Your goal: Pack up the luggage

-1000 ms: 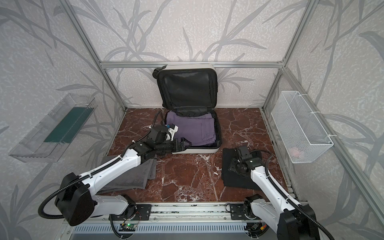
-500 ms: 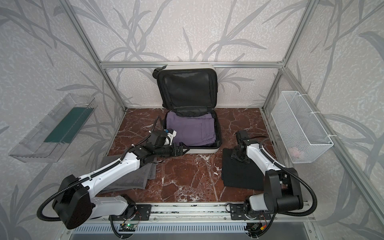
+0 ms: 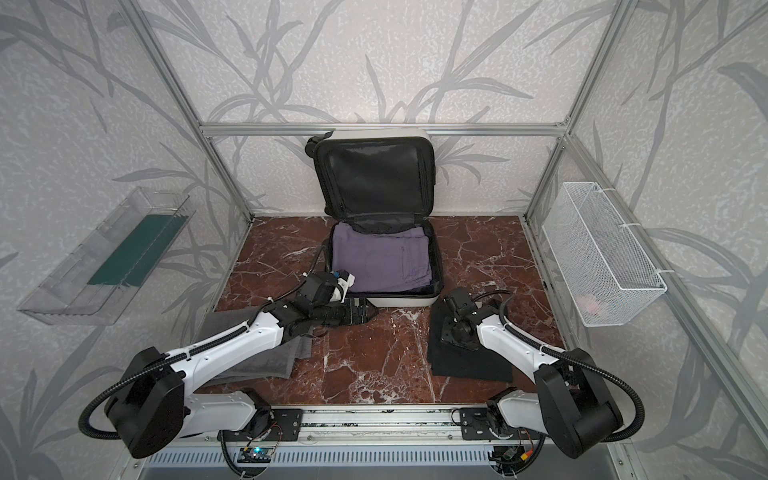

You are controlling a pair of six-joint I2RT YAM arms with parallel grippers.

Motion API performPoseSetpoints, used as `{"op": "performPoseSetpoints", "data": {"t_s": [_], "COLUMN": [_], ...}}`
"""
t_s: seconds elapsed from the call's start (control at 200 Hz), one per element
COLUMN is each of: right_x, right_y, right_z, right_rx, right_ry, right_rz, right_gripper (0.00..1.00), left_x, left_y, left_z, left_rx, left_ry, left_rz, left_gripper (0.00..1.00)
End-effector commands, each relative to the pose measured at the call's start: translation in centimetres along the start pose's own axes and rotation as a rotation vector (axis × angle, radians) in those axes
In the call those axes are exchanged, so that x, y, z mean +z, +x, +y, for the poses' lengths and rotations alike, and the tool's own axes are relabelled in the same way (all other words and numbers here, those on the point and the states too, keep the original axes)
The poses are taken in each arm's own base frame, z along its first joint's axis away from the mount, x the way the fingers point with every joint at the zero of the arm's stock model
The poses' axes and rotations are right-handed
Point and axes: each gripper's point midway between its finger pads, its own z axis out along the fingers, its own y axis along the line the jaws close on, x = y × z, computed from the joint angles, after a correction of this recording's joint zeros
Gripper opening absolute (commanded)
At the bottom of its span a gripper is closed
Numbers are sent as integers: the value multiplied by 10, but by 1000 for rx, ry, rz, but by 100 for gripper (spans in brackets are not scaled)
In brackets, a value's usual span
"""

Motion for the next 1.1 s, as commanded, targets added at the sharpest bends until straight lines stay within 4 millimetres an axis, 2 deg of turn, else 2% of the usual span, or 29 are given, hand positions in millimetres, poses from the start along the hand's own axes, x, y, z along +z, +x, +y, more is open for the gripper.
{"op": "performPoseSetpoints", "data": {"t_s": [0.0, 0.225, 0.301, 0.436, 0.566, 0.641, 0.742, 0.927, 1.042, 1.097], "right_x": [9, 8, 9, 7, -13, -30, -45, -50, -54, -58], "right_y": [24, 39, 41, 39, 32, 30, 32, 35, 37, 39], "right_z": [22, 82, 95, 100, 97, 88, 62, -5, -35, -44], "right_rx": [43, -67, -98, -126, -144, -154, -122, 23, 110, 136], "right_ry": [-37, -84, -85, -79, -97, -95, -73, -30, -28, -24], "right_rz": [40, 37, 42, 43, 0, -28, -66, -127, -129, -135], "right_gripper": [52, 52, 51, 52, 53, 56, 63, 65, 64, 68], "left_x": [4, 12, 15, 21, 26, 30, 36, 51, 63, 69], "left_y": [5, 17, 19, 21, 21, 22, 23, 23, 26, 28], "left_z": [4, 14, 16, 15, 13, 10, 7, -5, -13, -16], "left_rx": [-13, -31, -32, -18, 5, 16, 31, 87, 139, 167], "left_ry": [1, -4, -6, -6, -2, 0, 5, 16, 6, -3], "left_rz": [-5, 9, 15, 32, 51, 65, 83, 124, 174, 199], "left_gripper": [99, 99, 99, 99, 99, 99, 99, 99, 99, 99]}}
